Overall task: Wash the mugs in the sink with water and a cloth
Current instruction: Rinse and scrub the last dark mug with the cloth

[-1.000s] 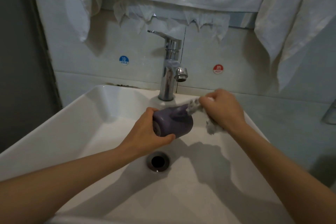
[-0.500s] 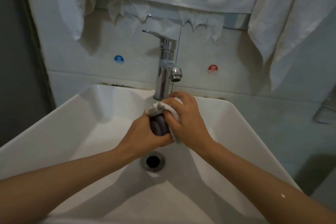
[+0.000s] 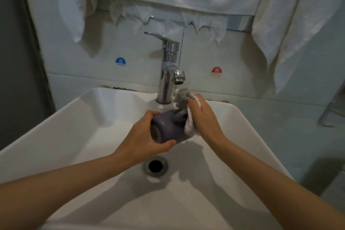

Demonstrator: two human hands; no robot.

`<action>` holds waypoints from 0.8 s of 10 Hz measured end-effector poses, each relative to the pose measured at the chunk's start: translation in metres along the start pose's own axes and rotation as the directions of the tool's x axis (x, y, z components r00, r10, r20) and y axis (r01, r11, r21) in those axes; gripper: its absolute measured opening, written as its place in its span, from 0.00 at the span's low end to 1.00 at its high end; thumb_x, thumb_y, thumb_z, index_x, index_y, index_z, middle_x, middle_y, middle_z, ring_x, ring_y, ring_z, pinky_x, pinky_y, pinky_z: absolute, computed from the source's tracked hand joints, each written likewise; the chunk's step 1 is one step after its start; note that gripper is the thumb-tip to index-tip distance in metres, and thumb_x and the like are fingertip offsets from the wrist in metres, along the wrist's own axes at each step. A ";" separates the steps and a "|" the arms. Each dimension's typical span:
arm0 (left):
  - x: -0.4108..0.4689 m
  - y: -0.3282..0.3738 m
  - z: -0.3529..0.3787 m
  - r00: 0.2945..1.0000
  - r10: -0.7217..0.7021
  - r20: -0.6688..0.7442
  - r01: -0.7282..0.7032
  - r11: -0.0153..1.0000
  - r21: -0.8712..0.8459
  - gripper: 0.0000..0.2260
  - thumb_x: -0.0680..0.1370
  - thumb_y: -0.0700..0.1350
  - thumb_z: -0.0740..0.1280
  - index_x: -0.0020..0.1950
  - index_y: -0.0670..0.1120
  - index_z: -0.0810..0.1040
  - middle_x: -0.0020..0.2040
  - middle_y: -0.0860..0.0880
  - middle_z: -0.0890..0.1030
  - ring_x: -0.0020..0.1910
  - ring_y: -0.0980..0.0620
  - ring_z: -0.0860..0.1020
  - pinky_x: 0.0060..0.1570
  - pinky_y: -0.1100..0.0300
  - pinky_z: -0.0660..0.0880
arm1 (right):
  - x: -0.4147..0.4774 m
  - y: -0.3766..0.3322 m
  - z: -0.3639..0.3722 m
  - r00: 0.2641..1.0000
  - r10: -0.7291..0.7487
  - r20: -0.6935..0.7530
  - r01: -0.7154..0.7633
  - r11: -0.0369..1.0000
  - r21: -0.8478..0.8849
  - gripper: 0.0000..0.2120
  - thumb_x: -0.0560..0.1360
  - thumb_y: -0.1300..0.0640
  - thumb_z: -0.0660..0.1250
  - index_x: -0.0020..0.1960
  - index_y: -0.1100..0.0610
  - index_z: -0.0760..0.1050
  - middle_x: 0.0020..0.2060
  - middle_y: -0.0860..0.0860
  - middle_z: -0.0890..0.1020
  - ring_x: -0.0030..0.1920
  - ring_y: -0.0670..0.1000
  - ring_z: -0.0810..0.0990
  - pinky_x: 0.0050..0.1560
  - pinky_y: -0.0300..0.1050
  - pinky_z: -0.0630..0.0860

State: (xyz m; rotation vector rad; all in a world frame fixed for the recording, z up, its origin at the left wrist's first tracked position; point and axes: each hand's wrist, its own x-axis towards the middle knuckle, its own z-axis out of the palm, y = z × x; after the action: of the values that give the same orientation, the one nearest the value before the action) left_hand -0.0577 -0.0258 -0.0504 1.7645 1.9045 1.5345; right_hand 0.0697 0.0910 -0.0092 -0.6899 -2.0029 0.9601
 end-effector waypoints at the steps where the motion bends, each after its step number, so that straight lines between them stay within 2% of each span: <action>1: 0.000 -0.001 -0.006 0.998 0.065 0.009 -0.065 0.998 0.023 0.34 0.59 0.60 0.72 0.60 0.53 0.65 0.53 0.61 0.74 0.51 0.67 0.74 0.43 0.75 0.71 | 0.007 0.012 -0.006 0.939 0.270 0.214 -0.325 0.901 0.287 0.16 0.75 0.39 0.58 0.55 0.48 0.70 0.53 0.50 0.76 0.56 0.52 0.73 0.58 0.44 0.69; 2: 0.000 -0.004 -0.008 0.994 0.103 0.023 -0.104 0.993 0.051 0.35 0.59 0.62 0.70 0.62 0.53 0.64 0.55 0.63 0.72 0.53 0.66 0.73 0.46 0.75 0.71 | 0.005 0.013 -0.012 0.895 0.295 0.335 -0.411 0.838 0.360 0.19 0.75 0.39 0.61 0.56 0.52 0.73 0.55 0.53 0.78 0.56 0.56 0.77 0.63 0.58 0.71; 3: 0.000 -0.006 -0.007 0.991 0.121 0.055 -0.123 0.992 0.037 0.36 0.60 0.60 0.72 0.64 0.55 0.63 0.57 0.63 0.72 0.54 0.64 0.74 0.49 0.68 0.75 | 0.008 0.016 -0.020 0.881 0.301 0.366 -0.438 0.812 0.386 0.12 0.78 0.46 0.60 0.49 0.54 0.74 0.44 0.51 0.80 0.45 0.52 0.79 0.54 0.51 0.75; 4: 0.002 -0.008 -0.004 0.990 0.102 0.094 -0.103 0.995 0.008 0.38 0.60 0.58 0.72 0.66 0.52 0.62 0.61 0.56 0.70 0.57 0.59 0.74 0.52 0.62 0.76 | 0.008 0.014 -0.016 0.913 0.290 0.288 -0.385 0.846 0.369 0.13 0.79 0.47 0.60 0.45 0.56 0.75 0.33 0.49 0.81 0.36 0.49 0.79 0.41 0.44 0.76; 5: 0.005 -0.006 0.000 0.989 -0.087 0.118 0.100 0.989 -0.108 0.46 0.59 0.57 0.78 0.70 0.56 0.55 0.68 0.54 0.60 0.65 0.55 0.68 0.59 0.60 0.74 | 0.006 0.012 -0.009 0.945 0.277 0.173 -0.316 0.909 0.272 0.16 0.80 0.49 0.58 0.43 0.60 0.75 0.28 0.50 0.80 0.31 0.49 0.78 0.33 0.40 0.74; 6: 0.010 0.004 0.001 0.878 -0.426 0.217 0.476 0.739 -0.476 0.51 0.61 0.58 0.75 0.75 0.58 0.46 0.74 0.52 0.55 0.70 0.47 0.64 0.61 0.48 0.70 | 0.005 0.014 -0.005 0.974 0.187 0.124 -0.211 0.951 0.226 0.15 0.80 0.49 0.58 0.55 0.60 0.74 0.45 0.55 0.81 0.46 0.53 0.80 0.47 0.48 0.77; 7: 0.008 0.008 -0.002 0.819 -0.479 0.315 0.550 0.501 -0.668 0.42 0.61 0.58 0.69 0.72 0.55 0.56 0.71 0.50 0.65 0.64 0.45 0.72 0.46 0.48 0.79 | 0.003 0.013 -0.006 0.980 0.134 0.150 -0.161 0.969 0.189 0.12 0.80 0.50 0.57 0.57 0.55 0.73 0.47 0.52 0.80 0.49 0.51 0.79 0.55 0.48 0.75; 8: 0.005 0.006 0.001 0.848 -0.454 0.275 0.500 0.510 -0.700 0.31 0.64 0.52 0.71 0.64 0.48 0.65 0.62 0.46 0.74 0.54 0.46 0.79 0.40 0.54 0.81 | 0.005 0.016 -0.010 0.957 0.194 0.215 -0.231 0.959 0.162 0.14 0.79 0.46 0.56 0.54 0.54 0.73 0.45 0.52 0.81 0.48 0.52 0.79 0.55 0.49 0.75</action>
State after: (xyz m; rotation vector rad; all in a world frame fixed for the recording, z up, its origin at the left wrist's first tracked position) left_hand -0.0547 -0.0227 -0.0447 0.7969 1.2275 1.6474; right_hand 0.0772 0.1077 -0.0166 -0.7410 -2.0024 1.3733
